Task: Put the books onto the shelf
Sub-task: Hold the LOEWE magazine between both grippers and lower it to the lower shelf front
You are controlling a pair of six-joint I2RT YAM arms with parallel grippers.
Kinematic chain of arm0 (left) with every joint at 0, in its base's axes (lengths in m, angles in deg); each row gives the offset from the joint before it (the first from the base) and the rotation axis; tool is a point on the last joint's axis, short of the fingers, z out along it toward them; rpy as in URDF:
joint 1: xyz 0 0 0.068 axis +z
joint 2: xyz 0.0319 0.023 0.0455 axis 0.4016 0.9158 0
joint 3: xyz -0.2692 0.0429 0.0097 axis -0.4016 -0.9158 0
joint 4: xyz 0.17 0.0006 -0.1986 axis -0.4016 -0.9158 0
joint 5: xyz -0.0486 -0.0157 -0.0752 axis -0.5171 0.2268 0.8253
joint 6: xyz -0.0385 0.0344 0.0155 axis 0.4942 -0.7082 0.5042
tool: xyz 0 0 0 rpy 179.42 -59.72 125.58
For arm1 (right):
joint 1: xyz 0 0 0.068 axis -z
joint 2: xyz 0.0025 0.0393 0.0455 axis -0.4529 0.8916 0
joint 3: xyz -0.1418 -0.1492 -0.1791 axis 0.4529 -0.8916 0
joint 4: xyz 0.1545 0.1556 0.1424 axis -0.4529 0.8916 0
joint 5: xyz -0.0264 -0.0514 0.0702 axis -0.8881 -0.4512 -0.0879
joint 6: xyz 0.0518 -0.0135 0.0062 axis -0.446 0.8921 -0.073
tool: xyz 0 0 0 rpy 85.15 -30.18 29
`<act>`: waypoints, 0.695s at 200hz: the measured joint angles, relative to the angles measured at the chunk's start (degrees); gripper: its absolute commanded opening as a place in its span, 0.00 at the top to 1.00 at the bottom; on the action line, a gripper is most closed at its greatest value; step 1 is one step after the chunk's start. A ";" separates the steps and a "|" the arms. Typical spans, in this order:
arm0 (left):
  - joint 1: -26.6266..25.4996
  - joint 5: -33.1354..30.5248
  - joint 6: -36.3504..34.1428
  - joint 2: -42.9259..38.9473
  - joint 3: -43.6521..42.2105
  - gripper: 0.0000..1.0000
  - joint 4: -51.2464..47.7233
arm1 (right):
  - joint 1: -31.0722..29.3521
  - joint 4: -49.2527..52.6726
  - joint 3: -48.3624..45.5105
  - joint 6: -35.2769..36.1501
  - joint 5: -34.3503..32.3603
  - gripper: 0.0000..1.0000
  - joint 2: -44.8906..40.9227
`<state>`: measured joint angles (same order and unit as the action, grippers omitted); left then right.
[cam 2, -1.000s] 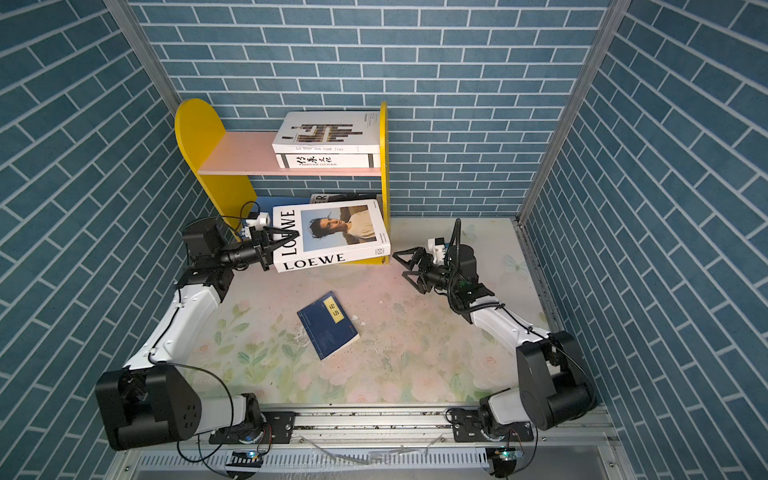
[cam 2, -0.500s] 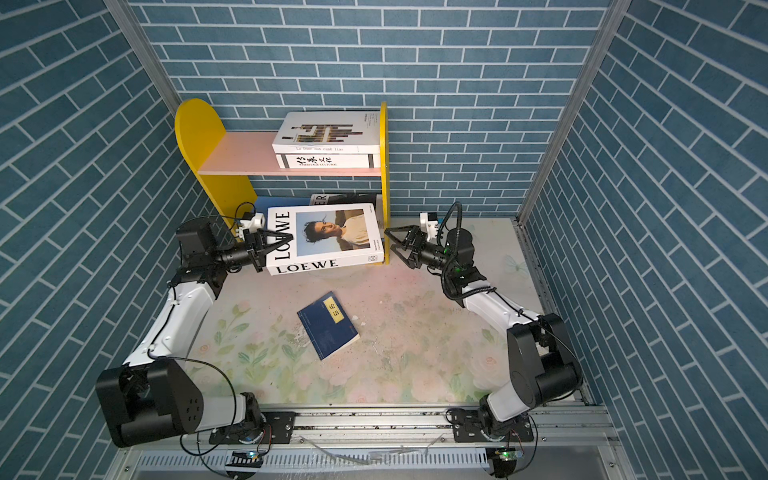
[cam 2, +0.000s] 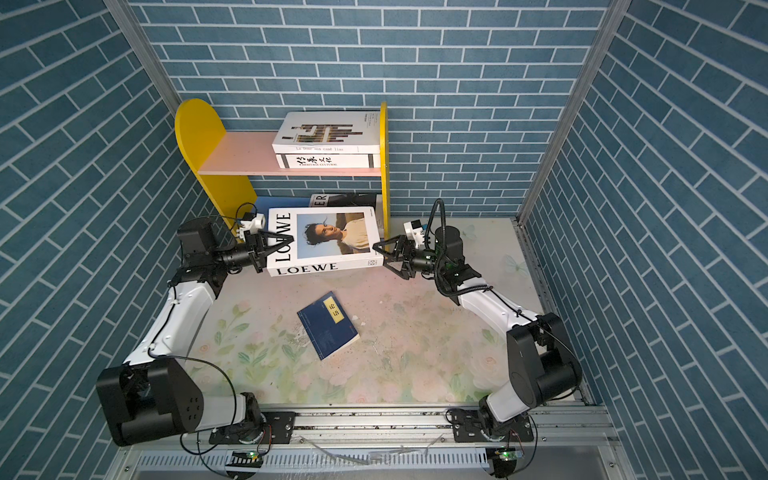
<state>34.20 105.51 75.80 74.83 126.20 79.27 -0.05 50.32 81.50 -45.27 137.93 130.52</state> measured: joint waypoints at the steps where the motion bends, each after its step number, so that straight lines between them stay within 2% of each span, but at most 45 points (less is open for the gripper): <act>1: 0.00 -0.02 0.00 0.00 0.00 0.72 0.00 | -0.04 0.02 0.07 0.04 0.02 0.08 0.00; 32: 0.00 0.13 0.07 0.00 0.00 0.72 0.02 | -1.03 -2.25 0.42 -0.83 0.57 0.14 0.39; 80: 0.00 0.42 0.07 1.49 0.13 0.71 0.33 | -1.86 -12.46 0.02 -7.32 1.25 0.24 2.67; 139: -0.59 1.33 0.39 5.79 2.75 0.69 0.98 | -2.73 -14.62 0.02 -9.31 0.81 0.34 3.13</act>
<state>33.61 106.85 76.19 80.63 128.96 80.25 -2.78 35.70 81.53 -54.58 138.74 133.64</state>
